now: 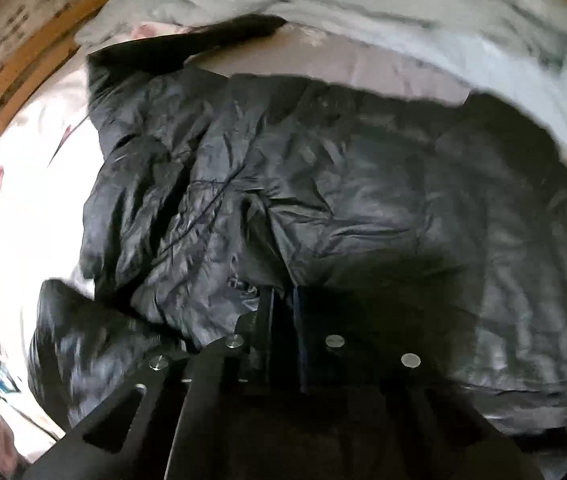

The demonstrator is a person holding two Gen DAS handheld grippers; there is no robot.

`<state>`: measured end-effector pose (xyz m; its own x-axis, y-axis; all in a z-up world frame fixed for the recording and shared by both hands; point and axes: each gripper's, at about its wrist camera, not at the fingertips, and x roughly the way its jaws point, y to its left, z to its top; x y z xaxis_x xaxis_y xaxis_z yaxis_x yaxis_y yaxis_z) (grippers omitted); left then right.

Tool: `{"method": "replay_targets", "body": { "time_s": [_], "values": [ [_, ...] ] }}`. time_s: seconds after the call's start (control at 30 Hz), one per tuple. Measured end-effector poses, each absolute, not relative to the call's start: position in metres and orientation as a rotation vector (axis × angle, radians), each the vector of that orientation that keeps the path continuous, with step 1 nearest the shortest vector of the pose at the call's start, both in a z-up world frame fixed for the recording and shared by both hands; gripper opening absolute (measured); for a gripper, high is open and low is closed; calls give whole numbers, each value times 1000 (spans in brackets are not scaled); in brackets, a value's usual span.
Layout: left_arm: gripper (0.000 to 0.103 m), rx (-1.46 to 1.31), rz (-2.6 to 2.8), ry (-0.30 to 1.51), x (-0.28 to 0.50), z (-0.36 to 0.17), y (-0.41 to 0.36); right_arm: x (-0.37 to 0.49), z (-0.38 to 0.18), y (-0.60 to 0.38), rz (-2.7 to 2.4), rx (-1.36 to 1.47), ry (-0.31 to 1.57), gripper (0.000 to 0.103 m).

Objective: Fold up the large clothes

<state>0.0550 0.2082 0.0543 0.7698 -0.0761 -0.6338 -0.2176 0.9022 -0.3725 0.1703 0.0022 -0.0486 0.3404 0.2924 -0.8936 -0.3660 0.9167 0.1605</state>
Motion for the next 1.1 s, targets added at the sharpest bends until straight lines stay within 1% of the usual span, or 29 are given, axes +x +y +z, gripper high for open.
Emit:
{"method": "replay_targets", "body": {
  "time_s": [0.17, 0.37, 0.47, 0.57, 0.63, 0.73, 0.77, 0.87, 0.93, 0.97, 1.0, 1.03, 1.1],
  "values": [
    [70, -486, 89, 703, 56, 51, 215, 188, -44, 10, 438, -8, 1117, 5],
    [70, -467, 94, 692, 53, 54, 212, 192, -16, 16, 525, 97, 984, 4],
    [70, -468, 93, 694, 53, 54, 211, 193, -25, 18, 458, 18, 1033, 4],
    [70, -457, 101, 692, 52, 55, 212, 194, -33, 0, 459, 72, 1085, 5],
    [70, -454, 112, 685, 52, 57, 213, 185, -25, -14, 487, 99, 1054, 5],
    [71, -376, 160, 660, 61, 70, 215, 156, -9, -26, 533, -41, 967, 5],
    [74, -337, 184, 647, 64, 74, 217, 143, -5, -31, 545, -96, 945, 5],
    [75, -324, 226, 641, 69, 76, 227, 92, 5, -72, 525, -212, 887, 15],
    [75, -379, 194, 655, 75, 72, 237, 69, 9, -105, 466, -258, 858, 29],
    [75, -397, 186, 654, 79, 71, 240, 59, 12, -122, 428, -272, 835, 31],
    [75, -389, 177, 639, 84, 71, 243, 47, 16, -142, 375, -288, 805, 38],
    [75, -359, 193, 631, 90, 70, 244, 35, 20, -165, 305, -310, 764, 50],
    [75, -323, 278, 650, 104, 65, 252, 15, 27, -206, 197, -315, 678, 61]
  ]
}}
